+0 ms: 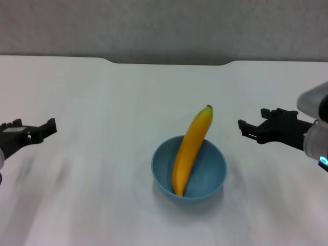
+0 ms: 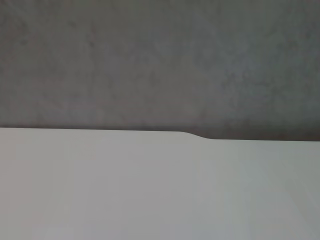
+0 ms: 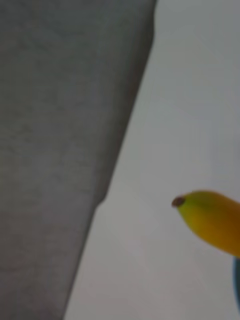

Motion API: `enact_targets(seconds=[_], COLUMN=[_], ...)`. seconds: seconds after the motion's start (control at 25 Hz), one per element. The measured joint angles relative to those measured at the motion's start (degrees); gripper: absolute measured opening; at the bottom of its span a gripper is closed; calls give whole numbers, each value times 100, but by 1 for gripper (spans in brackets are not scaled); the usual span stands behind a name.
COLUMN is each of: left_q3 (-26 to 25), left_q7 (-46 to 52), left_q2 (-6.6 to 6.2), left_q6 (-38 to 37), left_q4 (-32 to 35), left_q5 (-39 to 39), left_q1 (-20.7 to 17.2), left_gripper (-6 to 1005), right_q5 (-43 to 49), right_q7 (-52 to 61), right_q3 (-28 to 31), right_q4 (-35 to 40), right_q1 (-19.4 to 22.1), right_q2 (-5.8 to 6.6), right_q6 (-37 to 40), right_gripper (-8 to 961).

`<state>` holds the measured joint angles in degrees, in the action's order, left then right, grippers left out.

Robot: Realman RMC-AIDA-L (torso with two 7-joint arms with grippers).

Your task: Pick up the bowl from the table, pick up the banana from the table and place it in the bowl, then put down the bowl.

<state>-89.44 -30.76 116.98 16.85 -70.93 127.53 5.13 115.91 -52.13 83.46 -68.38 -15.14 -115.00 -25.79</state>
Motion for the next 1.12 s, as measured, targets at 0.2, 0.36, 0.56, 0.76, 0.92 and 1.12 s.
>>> enact_targets(seconds=[0.2, 0.36, 0.56, 0.76, 0.92, 1.12], left_q3=[497, 1102, 1928, 2335, 2429, 2564], left_q7=[0, 9, 47, 217, 450, 743], left_q2=[1, -2, -6, -2, -1, 0], left_q6=[-824, -1816, -3351, -4134, -4296, -4524], left_q4=[167, 362, 935, 1437, 1740, 2029], left_q5=[-12, -17, -1, -14, -19, 6], left_q1=[-135, -206, -181, -92, 29, 144], left_gripper=[895, 894, 894, 894, 894, 894], right_q5=[-1033, -1806, -2636, -2959, -2944, -2349], right_q7=[-1326, -2043, -2806, -3282, -3288, -2906], right_q3=[-347, -500, -696, -1098, -1486, -2296], right_q4=[198, 488, 799, 640, 517, 541], right_q1=[256, 221, 214, 363, 468, 507], right_q2=[-2, -4, -5, -4, -4, 4], right_q6=[660, 878, 1419, 2143, 2953, 4453], right_gripper=[702, 697, 697, 698, 698, 698])
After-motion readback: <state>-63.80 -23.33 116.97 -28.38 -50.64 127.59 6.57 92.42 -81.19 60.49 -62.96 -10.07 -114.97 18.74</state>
